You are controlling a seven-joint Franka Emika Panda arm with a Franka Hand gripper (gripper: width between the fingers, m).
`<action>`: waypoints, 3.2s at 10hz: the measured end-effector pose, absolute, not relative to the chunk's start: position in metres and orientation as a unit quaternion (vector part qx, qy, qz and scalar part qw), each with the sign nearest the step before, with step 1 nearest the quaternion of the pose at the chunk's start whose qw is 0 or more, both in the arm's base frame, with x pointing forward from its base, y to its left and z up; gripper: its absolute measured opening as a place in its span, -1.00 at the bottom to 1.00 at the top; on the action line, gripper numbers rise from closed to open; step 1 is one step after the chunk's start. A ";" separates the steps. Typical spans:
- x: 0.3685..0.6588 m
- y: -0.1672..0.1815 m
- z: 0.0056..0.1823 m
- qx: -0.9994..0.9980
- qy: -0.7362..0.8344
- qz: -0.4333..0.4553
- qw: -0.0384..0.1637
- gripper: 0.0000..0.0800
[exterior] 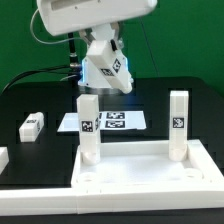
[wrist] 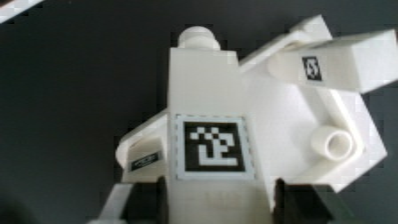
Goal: Assemble desk
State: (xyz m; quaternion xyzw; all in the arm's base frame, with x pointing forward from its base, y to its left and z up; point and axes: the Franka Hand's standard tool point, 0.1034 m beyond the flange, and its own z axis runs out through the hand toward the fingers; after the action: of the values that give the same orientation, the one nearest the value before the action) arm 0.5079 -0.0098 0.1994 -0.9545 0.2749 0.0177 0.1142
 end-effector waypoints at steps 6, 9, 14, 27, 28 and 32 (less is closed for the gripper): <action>0.575 0.017 0.208 -0.956 0.231 -0.180 0.011 -0.29; 0.585 0.033 0.206 -0.958 0.215 -0.189 0.017 -0.29; 0.598 0.067 0.201 -0.971 0.113 -0.210 0.005 -0.29; 0.616 0.104 0.160 -0.963 0.049 -0.262 0.030 -0.29; 0.615 0.102 0.153 -0.965 0.052 -0.257 0.028 -0.29; 0.620 0.104 0.138 -0.966 0.064 -0.251 0.028 -0.29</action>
Offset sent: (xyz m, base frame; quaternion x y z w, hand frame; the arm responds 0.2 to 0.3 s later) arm 0.0621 0.0041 0.0039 -0.0686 0.2110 -0.0617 0.9731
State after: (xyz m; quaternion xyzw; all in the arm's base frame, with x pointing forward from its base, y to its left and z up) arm 0.6199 0.1040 0.1381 -0.9655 0.0638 -0.2509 0.0279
